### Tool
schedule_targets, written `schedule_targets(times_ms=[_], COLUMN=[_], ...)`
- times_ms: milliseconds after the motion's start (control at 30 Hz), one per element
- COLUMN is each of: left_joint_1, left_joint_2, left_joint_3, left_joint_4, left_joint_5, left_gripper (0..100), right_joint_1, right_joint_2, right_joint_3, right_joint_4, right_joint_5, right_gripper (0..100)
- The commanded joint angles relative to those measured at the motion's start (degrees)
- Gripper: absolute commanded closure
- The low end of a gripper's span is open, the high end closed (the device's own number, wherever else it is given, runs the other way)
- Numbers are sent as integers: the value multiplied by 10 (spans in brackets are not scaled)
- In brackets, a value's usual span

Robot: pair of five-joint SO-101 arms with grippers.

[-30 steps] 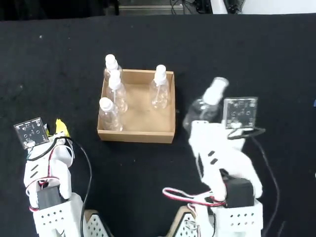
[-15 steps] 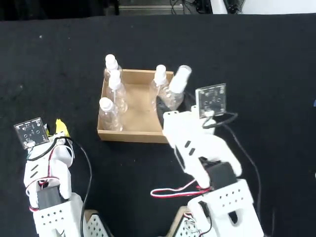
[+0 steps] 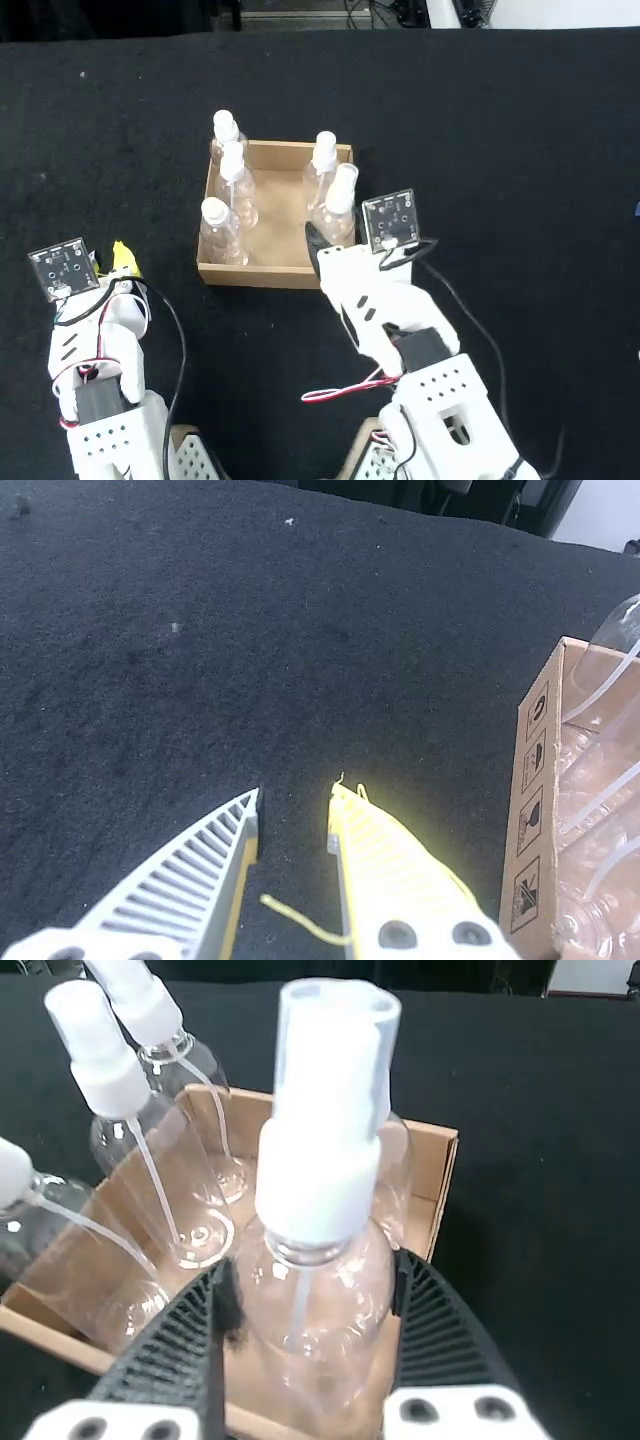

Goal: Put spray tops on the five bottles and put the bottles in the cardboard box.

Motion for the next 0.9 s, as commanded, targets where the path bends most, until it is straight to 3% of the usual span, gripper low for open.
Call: schedule_targets(times_ms=[0,267,500,867], left_joint_1=[-6,-6,-6,-6], left_joint_2=[-6,-6,-6,-6], left_joint_3=[13,13,13,13], left_joint_4=[0,0,0,0], left_joint_5=[1,1,1,1], left_gripper=[893,893,893,893], right_joint_1=[-8,-9,-9,-9], right_joint_2=[12,55,79,79], right_joint_3=[-9,-15,-26,-26], right_joint_4=[0,-3,1,-3], right_joint_5=[6,53,50,53], right_gripper=[910,904,749,743])
